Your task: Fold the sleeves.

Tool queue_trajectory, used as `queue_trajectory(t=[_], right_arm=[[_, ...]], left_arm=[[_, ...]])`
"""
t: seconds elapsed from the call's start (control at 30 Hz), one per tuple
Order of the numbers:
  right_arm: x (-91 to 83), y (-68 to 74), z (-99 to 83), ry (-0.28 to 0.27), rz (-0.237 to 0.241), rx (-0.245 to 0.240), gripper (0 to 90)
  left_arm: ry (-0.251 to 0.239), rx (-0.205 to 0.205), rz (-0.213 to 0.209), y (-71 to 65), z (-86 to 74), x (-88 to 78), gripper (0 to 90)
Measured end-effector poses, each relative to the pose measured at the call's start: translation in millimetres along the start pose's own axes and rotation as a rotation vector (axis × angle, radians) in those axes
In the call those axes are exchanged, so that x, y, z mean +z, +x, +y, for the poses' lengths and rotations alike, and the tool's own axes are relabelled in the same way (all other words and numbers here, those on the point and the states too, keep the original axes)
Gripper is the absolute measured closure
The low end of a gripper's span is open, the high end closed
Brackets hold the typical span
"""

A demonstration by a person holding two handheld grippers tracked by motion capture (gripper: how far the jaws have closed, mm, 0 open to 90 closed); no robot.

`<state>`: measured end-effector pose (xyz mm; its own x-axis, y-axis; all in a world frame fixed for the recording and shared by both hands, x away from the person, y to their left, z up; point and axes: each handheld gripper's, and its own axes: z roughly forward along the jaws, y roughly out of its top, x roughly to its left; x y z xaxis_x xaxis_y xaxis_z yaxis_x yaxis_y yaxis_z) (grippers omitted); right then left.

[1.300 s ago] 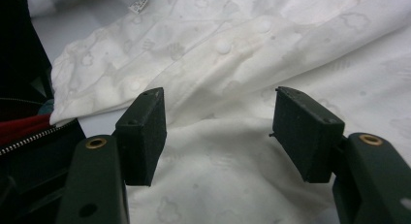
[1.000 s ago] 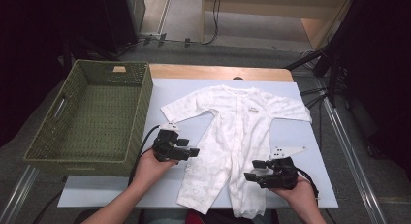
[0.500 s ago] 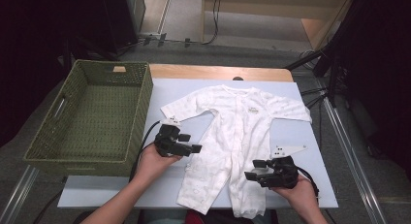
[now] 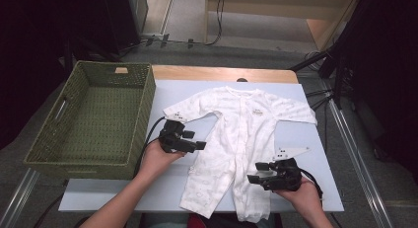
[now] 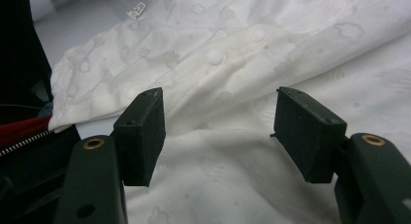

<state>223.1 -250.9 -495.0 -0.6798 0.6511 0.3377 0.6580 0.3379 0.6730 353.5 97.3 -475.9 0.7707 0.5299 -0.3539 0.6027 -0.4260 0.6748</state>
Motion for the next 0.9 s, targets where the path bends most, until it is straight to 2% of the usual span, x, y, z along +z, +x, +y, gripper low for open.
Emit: queue_trajectory(t=[0.23, 0.5, 0.63, 0.7, 0.87, 0.9], right_arm=[[2.2, -0.5, 3.2, 0.003, 0.007, -0.005, 33.8], [5.1, -1.0, 6.6, 0.006, 0.02, -0.008, 33.8], [5.3, -1.4, 6.4, 0.008, 0.02, -0.008, 33.8], [4.4, -2.2, 6.0, 0.007, 0.019, -0.007, 33.7], [4.1, -2.8, 5.6, 0.007, 0.017, -0.001, 33.7], [4.0, -2.8, 5.7, 0.007, 0.018, 0.001, 33.7]], left_arm=[[0.001, 0.002, 0.008, 5.3, 7.6, -0.1, 27.2], [-0.001, 0.021, 0.046, 9.0, 21.1, 1.4, 27.2], [-0.012, 0.016, 0.058, 12.3, 26.7, 2.1, 27.2], [-0.025, 0.028, 0.09, 14.6, 31.0, 3.5, 27.5], [-0.053, 0.094, 0.155, 11.8, 33.6, 7.6, 29.4], [-0.056, 0.093, 0.164, 11.9, 34.2, 8.6, 29.4]])
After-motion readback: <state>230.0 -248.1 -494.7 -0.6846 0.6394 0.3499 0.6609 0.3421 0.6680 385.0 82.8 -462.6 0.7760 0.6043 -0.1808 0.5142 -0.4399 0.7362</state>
